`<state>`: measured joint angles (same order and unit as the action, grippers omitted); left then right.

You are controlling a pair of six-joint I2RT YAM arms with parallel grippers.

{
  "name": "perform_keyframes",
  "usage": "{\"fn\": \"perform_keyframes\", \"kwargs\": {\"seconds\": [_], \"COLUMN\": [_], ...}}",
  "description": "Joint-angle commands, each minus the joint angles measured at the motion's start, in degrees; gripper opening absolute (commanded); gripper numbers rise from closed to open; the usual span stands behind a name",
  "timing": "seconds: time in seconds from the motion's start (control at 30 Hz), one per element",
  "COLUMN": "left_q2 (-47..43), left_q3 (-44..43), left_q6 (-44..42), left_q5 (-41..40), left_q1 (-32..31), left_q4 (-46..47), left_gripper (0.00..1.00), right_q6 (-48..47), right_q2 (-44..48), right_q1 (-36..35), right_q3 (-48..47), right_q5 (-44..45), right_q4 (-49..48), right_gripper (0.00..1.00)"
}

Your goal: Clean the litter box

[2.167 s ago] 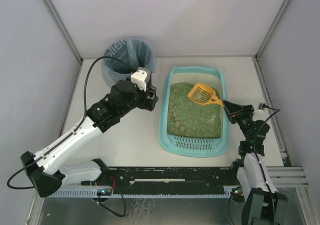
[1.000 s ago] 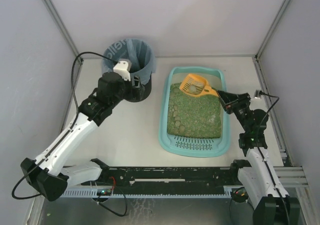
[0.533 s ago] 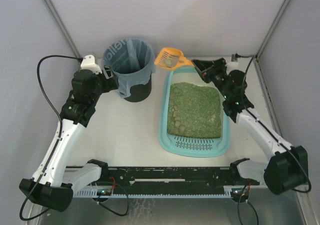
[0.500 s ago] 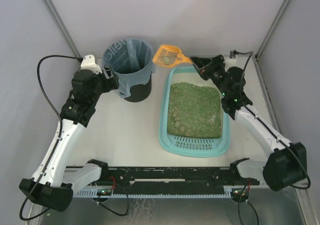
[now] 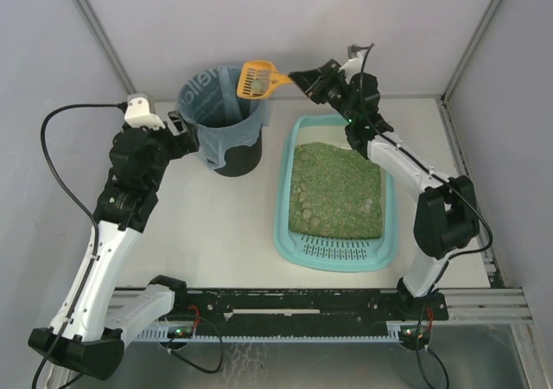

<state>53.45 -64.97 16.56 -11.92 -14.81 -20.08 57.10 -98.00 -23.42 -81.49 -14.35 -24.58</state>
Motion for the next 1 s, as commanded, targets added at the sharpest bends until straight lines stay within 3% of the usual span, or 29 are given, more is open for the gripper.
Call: {"fn": "perform_keyframes", "kwargs": {"seconds": [0.0,0.13,0.37,0.57,0.73,0.97], "left_q2": [-2.3,-3.9,-4.3,-4.8,-5.8,-3.7], "left_q3": [1.1,-0.8,-1.1,0.5,3.3,3.1], "left_q6": [1.8,3.2,4.0,1.9,0.3,1.1], "left_q5": [-2.5,-4.3,-7.7,-5.6,-5.0,-2.3], "left_q1": [0.3,0.4,0.3,0.3,0.3,0.4], "left_q4": [4.7,6.2,10.5,15.6,17.2,13.2], "left_gripper": [0.84,0.99,1.00,1.00,1.00,0.97], "right_q6": [-12.7,-23.3,-46.3,-62.2,-65.8,-59.7], "right_q2": [-1.4,-2.5,-2.0,-3.4,-2.6,4.7], "right_q1": [-1.2,-2.8,-8.9,-14.2,-15.7,-15.9], "right_q3": [-8.6,-12.1,-16.5,-21.8,-24.1,-19.4], "right_q5": [-4.3,-5.7,0.7,7.5,8.8,9.0], "right_q4": [-0.2,3.2,11.4,15.1,16.4,13.9], "right_gripper": [0.00,0.00,0.00,0.00,0.00,0.00]}}
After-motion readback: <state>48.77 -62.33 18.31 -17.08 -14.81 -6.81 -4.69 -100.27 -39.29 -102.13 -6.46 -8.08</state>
